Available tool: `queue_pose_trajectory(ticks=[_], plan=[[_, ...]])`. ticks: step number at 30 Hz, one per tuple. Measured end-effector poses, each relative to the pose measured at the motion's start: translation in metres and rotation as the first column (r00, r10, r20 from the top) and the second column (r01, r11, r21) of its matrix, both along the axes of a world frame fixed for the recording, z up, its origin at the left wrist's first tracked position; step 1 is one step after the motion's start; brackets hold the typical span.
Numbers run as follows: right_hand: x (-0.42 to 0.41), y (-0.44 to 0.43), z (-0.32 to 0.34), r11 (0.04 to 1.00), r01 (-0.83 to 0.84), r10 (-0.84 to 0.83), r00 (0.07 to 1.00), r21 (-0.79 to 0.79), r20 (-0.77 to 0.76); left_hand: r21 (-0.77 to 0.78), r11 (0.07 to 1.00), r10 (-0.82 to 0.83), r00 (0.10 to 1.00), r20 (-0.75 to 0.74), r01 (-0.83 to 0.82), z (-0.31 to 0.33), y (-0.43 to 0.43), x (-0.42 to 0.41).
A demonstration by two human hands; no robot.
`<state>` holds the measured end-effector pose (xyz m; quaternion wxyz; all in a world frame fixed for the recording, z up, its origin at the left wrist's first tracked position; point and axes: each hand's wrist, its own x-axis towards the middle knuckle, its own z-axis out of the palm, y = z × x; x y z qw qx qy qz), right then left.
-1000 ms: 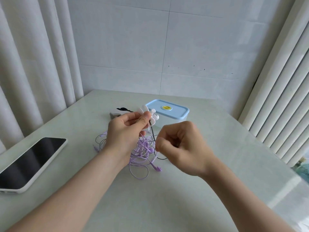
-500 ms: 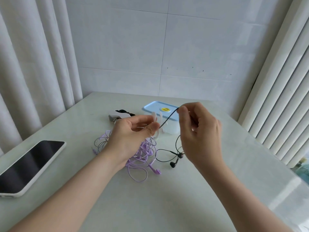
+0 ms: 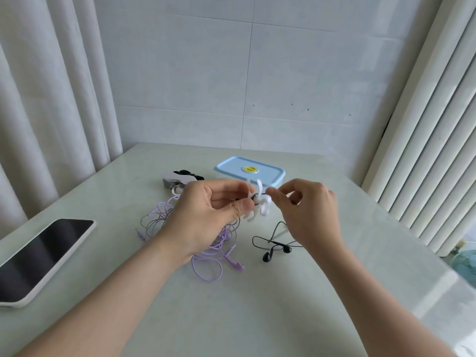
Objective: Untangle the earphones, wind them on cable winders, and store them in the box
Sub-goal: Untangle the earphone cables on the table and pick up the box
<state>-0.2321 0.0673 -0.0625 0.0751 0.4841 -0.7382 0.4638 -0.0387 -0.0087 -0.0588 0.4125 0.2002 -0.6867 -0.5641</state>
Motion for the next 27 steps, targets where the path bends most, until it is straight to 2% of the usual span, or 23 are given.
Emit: queue_pose_trajectory(ticks=[2, 4, 7, 10, 12, 15, 17, 19, 20, 24, 27], plan=[[0.004, 0.0, -0.003, 0.996, -0.068, 0.072, 0.995, 0.064, -0.07, 0.055, 0.996, 0.072, 0.994, -0.088, -0.067, 0.003, 0.0, -0.002], [0.012, 0.001, -0.005, 0.968, -0.203, 0.218, 0.971, 0.145, -0.1, 0.142, 0.981, 0.158, 0.974, -0.163, -0.136, 0.005, -0.002, -0.001], [0.033, 0.004, -0.006, 0.9, -0.367, 0.407, 0.901, 0.237, -0.148, 0.258, 0.941, 0.269, 0.945, -0.186, -0.217, 0.005, -0.007, 0.0], [0.053, 0.008, -0.004, 0.868, -0.433, 0.486, 0.842, 0.242, -0.234, 0.248, 0.924, 0.329, 0.934, -0.136, -0.29, 0.003, -0.011, 0.003], [0.06, 0.012, 0.0, 0.857, -0.486, 0.514, 0.826, 0.17, -0.232, 0.196, 0.93, 0.336, 0.936, -0.109, -0.311, 0.003, -0.014, 0.005], [0.063, 0.019, 0.01, 0.851, -0.525, 0.524, 0.843, 0.023, -0.118, 0.095, 0.948, 0.31, 0.948, -0.068, -0.303, 0.002, -0.014, 0.007], [0.062, 0.02, 0.016, 0.846, -0.521, 0.532, 0.835, -0.112, 0.136, 0.023, 0.962, 0.271, 0.962, -0.035, -0.27, 0.001, -0.012, 0.008], [0.058, 0.019, 0.023, 0.836, -0.472, 0.548, 0.716, -0.279, 0.432, -0.021, 0.977, 0.212, 0.977, 0.019, -0.211, 0.001, -0.012, 0.008], [0.054, 0.019, 0.026, 0.835, -0.437, 0.55, 0.669, -0.333, 0.5, -0.039, 0.984, 0.177, 0.983, 0.055, -0.175, 0.001, -0.012, 0.008], [0.04, 0.018, 0.03, 0.861, -0.351, 0.505, 0.672, -0.367, 0.542, -0.136, 0.989, 0.087, 0.978, 0.189, -0.061, 0.0, -0.007, 0.006], [0.03, 0.013, 0.025, 0.908, -0.294, 0.415, 0.723, -0.298, 0.552, -0.19, 0.982, 0.036, 0.959, 0.279, 0.018, 0.002, -0.003, 0.004]])
